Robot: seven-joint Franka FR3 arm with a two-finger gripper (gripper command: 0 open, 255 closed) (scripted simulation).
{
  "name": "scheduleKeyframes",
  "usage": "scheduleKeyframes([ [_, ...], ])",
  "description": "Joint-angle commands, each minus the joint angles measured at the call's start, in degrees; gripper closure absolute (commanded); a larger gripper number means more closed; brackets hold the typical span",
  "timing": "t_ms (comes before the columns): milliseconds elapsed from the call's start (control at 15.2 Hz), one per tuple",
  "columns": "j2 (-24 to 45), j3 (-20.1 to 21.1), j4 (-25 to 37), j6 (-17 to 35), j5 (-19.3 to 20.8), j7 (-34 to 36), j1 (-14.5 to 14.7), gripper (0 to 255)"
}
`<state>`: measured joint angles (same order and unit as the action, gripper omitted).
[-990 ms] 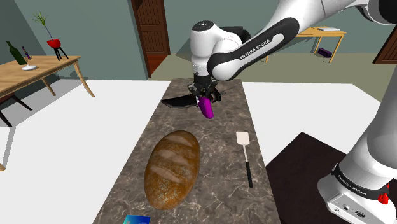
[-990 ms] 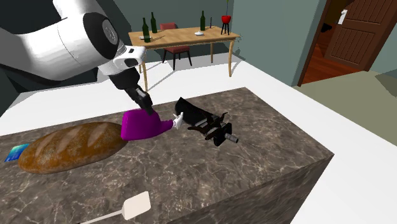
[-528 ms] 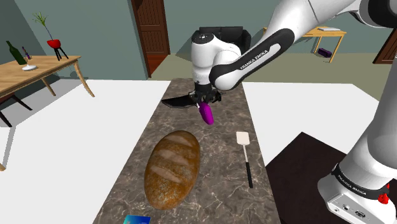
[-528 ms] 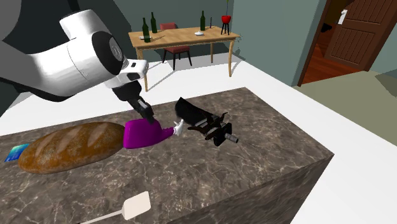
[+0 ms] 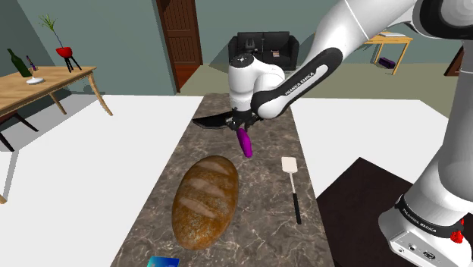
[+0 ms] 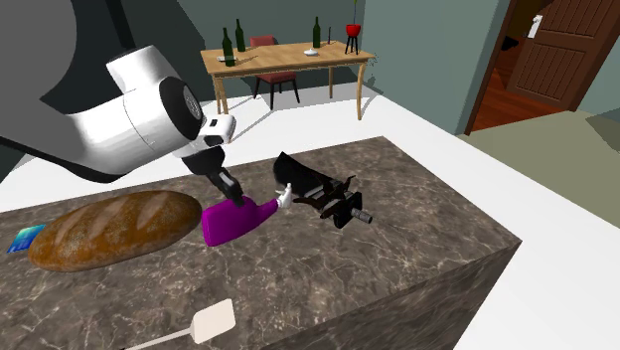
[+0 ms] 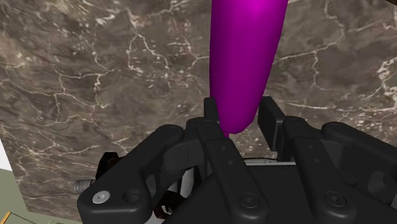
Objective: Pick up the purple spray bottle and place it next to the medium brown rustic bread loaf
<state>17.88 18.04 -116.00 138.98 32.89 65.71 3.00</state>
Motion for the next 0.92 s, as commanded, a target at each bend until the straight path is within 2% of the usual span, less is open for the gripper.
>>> scheduleKeyframes([
  [0, 0.25, -0.10, 0.02, 0.24, 0.23, 0.17, 0.03, 255],
  [330, 0.25, -0.11, 0.02, 0.24, 0.23, 0.17, 0.03, 255],
  [396, 0.25, -0.11, 0.01, 0.24, 0.23, 0.17, 0.03, 0],
  [726, 0.25, -0.11, 0.02, 0.24, 0.23, 0.17, 0.03, 0],
  [858, -2.75, 1.04, -0.29, -2.17, -2.06, -1.26, -0.16, 0],
])
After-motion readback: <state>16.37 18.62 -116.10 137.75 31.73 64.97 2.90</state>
